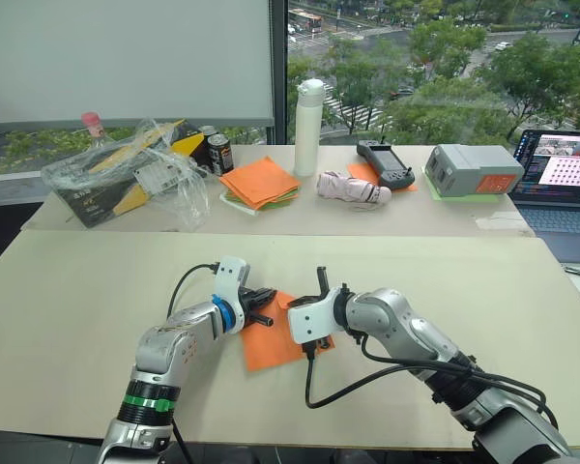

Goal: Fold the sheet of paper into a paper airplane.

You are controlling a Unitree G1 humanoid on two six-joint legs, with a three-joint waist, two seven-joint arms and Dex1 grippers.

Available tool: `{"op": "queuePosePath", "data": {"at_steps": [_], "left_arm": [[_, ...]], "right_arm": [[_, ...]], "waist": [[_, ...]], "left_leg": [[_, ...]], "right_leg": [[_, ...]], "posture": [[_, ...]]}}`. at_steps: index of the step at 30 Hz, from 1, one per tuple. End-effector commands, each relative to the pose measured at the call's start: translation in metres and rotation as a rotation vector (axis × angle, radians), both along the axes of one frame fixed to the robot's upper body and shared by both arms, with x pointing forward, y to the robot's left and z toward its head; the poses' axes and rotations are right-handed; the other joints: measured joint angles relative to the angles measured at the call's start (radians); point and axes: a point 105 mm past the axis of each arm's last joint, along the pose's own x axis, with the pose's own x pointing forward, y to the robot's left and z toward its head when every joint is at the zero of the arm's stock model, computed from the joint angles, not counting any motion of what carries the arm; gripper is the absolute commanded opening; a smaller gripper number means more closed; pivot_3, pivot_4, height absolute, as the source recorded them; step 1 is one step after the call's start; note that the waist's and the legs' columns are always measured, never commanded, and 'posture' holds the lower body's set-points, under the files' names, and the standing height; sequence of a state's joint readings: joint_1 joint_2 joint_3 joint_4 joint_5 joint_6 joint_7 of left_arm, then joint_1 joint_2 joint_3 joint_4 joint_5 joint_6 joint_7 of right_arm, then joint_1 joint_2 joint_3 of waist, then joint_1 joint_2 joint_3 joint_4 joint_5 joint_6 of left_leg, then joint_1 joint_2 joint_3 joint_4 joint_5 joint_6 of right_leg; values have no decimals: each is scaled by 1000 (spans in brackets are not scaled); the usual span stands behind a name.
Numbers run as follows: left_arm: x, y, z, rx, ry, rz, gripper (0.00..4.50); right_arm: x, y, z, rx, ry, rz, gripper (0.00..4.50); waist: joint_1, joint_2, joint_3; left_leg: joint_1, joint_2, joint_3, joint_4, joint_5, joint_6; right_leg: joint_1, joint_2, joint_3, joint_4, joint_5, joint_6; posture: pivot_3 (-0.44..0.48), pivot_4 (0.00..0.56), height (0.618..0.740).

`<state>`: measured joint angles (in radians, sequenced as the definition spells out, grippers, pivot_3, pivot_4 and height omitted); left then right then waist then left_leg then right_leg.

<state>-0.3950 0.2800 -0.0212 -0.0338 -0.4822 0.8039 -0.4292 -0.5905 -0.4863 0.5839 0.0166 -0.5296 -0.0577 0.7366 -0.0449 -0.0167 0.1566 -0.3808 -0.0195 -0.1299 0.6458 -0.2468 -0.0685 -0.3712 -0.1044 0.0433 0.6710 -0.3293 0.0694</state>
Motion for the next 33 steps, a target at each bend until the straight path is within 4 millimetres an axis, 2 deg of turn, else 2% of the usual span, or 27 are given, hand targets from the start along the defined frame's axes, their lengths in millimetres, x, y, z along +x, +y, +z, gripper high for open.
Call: {"op": "queuePosePath", "data": {"at_steps": [1,17,18,22,26,30,33], "left_arm": [[3,-2,0,13,-18,-2,0],[-2,-9,-11,20,10,-20,0],[-2,-9,-11,20,11,-19,0],[-3,-10,-11,16,12,-20,0],[-3,-10,-12,16,14,-20,0],[-3,-9,-12,15,16,-16,0],[-4,-9,-12,15,17,-16,0]], "right_arm": [[-1,1,9,24,-26,3,13],[-4,1,7,49,23,-9,13],[-4,1,7,52,28,-10,602],[-7,1,8,91,74,-18,1886],[-12,1,12,150,153,-33,1886],[-22,-1,25,307,355,-51,1886],[-22,-7,33,417,462,-98,1886]], "waist": [[0,0,0],[2,0,0],[2,0,0],[2,0,0],[2,0,0],[2,0,0],[2,0,0]], "left_leg": [[0,0,0,0,0,0],[0,0,0,1,0,0],[0,0,0,1,0,0],[0,0,0,1,0,0],[1,0,0,1,0,0],[1,0,0,1,0,0],[1,0,0,2,0,1]], "right_leg": [[0,0,0,0,0,0],[1,0,0,0,0,0],[1,0,0,0,0,0],[1,0,0,0,0,0],[1,0,0,0,0,0],[1,0,0,1,0,0],[1,0,0,1,0,0]], "posture": [[0,150,740],[0,150,740],[0,150,740],[0,150,740],[0,150,740],[0,150,740],[0,150,740]]}}
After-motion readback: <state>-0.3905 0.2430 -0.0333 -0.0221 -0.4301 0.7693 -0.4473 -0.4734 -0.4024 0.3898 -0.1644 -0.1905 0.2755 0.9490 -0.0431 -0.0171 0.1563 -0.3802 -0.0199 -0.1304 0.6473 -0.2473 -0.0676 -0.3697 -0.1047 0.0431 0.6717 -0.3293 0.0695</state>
